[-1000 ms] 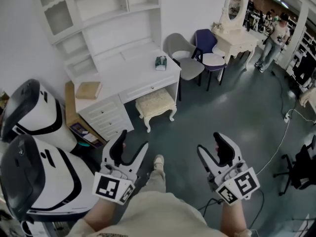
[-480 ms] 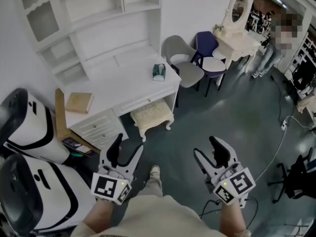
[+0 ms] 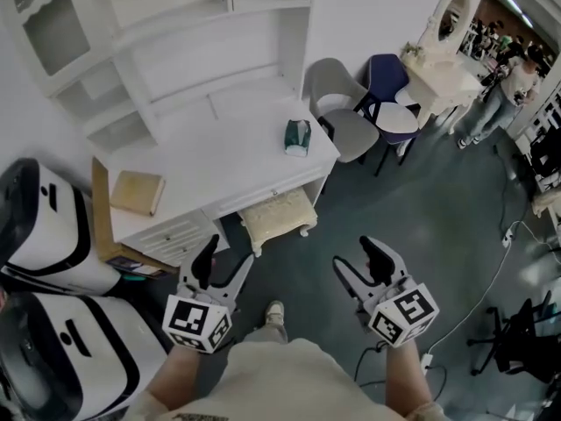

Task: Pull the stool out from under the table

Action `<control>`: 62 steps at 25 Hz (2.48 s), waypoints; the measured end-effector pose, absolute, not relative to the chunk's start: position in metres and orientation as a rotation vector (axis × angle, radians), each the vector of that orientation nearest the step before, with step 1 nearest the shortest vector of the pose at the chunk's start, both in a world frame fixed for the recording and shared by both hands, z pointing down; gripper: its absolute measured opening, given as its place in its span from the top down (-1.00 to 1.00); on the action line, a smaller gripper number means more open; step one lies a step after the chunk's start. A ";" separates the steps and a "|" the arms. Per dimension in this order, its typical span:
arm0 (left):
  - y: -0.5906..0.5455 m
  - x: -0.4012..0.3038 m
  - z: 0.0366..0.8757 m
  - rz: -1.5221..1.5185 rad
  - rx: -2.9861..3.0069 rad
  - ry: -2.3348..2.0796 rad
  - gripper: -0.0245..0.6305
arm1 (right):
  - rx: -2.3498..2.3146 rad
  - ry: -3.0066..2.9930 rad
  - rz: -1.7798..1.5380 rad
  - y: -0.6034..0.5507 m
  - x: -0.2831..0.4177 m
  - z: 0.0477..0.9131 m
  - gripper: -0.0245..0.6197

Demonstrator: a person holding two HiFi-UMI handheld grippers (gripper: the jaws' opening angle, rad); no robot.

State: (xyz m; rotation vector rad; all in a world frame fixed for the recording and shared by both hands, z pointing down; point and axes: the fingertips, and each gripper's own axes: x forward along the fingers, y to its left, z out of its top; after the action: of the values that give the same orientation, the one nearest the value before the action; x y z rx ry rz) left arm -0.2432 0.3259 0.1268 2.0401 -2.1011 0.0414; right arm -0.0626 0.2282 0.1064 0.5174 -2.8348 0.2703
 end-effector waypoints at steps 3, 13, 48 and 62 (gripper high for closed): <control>0.303 -0.263 0.152 0.086 2.000 -2.067 0.02 | 0.520 -2.778 0.287 0.199 -0.086 0.134 0.04; 0.256 -0.308 0.219 0.134 1.844 -2.018 0.01 | 0.509 -2.654 0.384 0.128 -0.132 0.198 0.02; 0.170 -0.320 0.335 0.126 1.219 -2.151 0.01 | 0.155 -2.430 0.532 -0.050 -0.161 0.350 -0.08; 0.155 -0.340 0.465 0.093 1.143 -2.082 -0.07 | 0.152 -2.377 0.532 -0.061 -0.194 0.459 -0.12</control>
State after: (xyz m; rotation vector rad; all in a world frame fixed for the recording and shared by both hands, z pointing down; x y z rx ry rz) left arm -0.3397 0.1551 0.4652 1.1433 -2.0824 0.0926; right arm -0.1936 -0.0607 0.4595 0.1517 -2.3772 0.5320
